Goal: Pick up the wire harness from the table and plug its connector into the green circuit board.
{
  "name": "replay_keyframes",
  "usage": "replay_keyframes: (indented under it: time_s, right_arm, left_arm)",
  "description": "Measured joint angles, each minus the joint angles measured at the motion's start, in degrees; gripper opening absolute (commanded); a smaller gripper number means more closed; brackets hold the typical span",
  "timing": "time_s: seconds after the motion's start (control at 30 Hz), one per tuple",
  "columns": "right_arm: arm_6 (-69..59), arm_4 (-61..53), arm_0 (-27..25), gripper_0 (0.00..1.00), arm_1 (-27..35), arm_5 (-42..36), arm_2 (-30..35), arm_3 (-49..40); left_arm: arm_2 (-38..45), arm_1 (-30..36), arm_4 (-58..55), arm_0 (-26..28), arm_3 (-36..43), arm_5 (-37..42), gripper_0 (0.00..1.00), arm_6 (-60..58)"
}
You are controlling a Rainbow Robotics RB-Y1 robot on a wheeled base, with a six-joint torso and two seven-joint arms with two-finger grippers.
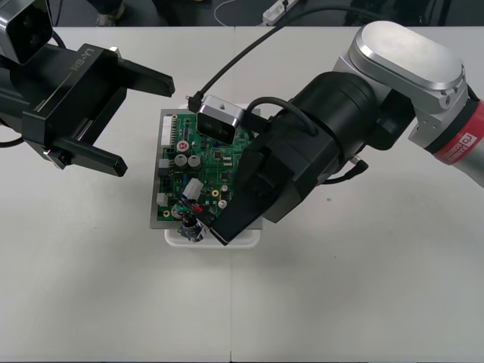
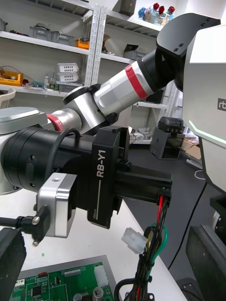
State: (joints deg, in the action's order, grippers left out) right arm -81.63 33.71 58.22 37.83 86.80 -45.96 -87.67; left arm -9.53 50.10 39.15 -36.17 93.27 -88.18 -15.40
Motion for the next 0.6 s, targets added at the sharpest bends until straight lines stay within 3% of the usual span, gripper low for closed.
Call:
replay_keyframes:
  time_s: [0.6]
  right_arm:
    - [0.00, 0.04, 0.47, 0.00, -1.66, -2.90, 0.00, -0.08]
  left_arm:
    - [0.00, 1.86, -0.09, 0.38, -2.23, 0.00, 1.00, 4.45]
